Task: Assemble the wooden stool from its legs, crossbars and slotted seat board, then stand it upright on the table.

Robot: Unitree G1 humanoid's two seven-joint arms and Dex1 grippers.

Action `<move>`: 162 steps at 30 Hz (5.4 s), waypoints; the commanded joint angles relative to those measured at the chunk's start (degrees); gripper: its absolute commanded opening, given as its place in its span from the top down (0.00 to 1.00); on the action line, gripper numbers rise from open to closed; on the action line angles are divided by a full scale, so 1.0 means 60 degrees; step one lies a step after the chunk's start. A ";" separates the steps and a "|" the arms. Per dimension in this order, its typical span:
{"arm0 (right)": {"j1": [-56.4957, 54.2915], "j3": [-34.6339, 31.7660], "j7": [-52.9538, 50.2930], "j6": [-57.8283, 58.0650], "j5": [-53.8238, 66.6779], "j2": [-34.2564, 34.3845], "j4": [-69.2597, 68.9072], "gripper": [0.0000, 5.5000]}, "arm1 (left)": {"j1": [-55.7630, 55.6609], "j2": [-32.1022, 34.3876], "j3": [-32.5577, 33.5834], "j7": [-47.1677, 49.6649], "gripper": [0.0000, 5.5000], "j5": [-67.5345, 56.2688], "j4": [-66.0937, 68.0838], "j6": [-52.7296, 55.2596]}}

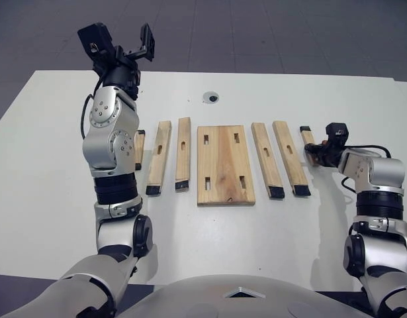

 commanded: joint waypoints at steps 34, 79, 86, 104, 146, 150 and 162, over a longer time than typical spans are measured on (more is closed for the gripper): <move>-0.2299 -0.1639 -0.3237 -0.2239 0.7782 0.4153 -0.4953 0.76 | -0.0132 -0.1571 -0.3912 -0.2501 0.02 -0.1236 -0.1927 0.1323; -0.1556 -0.0125 -0.3071 -0.2950 0.7376 0.3617 -0.5410 0.76 | -0.0374 -0.1671 -0.3452 -0.2841 0.86 -0.0842 -0.1009 0.1607; -0.1525 -0.0112 -0.3091 -0.3007 0.7300 0.3589 -0.5308 0.76 | -0.0436 -0.1423 -0.3235 -0.2912 0.92 -0.0769 -0.0859 0.1478; -0.1271 -0.0301 -0.3195 -0.2931 0.6952 0.3251 -0.4854 0.66 | -0.0320 -0.0813 -0.2932 -0.3193 0.92 -0.0391 -0.0804 0.0880; -0.4502 0.2899 0.0162 -0.6686 -0.1792 0.0752 0.0433 0.02 | 0.0214 -0.0493 -0.3329 -0.3674 1.00 0.0343 -0.1424 0.0436; -0.4129 0.2384 0.0552 -0.4720 -0.0967 0.0849 -0.0173 0.02 | 0.0318 -0.0255 -0.2824 -0.3530 1.00 0.0290 -0.1318 0.0533; -0.2425 0.6341 0.4947 -0.5707 -0.1913 0.0389 -0.0895 0.02 | -0.0240 0.0316 0.0175 -0.2489 0.76 -0.1778 -0.1291 0.1429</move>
